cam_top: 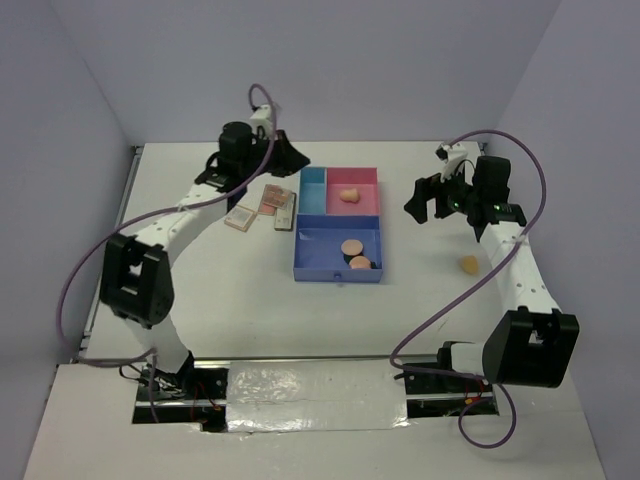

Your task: Organize the makeup

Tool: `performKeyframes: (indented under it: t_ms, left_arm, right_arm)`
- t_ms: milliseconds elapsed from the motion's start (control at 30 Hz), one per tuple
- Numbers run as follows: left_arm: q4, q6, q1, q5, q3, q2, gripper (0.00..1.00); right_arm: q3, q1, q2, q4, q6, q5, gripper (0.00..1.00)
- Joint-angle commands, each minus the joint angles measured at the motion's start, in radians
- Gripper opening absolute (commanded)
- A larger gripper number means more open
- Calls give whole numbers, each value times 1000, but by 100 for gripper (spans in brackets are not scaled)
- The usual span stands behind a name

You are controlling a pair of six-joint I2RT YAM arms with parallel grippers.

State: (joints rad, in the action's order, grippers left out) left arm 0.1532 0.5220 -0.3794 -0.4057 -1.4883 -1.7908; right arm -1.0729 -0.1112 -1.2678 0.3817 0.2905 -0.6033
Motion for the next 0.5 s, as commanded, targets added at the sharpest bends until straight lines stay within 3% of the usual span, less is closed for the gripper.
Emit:
performKeyframes:
  t_ms: [0, 33, 133, 267, 367, 467]
  left_arm:
    - [13, -51, 115, -2, 152, 157, 20]
    - [9, -54, 135, 1, 187, 184, 35]
    - [-24, -89, 206, 10, 307, 286, 56]
    - [-76, -143, 283, 10, 449, 382, 62]
    - [-95, -157, 347, 19, 534, 455, 65]
    - [-106, -174, 411, 42, 603, 525, 78]
  right_arm:
    - [-48, -8, -60, 100, 55, 51, 99]
    - [-55, -7, -65, 111, 59, 53, 96]
    - [-50, -7, -70, 111, 67, 69, 85]
    - [-85, -8, -116, 189, 49, 114, 70]
    - [-105, -13, -150, 239, 35, 189, 70]
    - [-98, -22, -163, 256, 13, 286, 75]
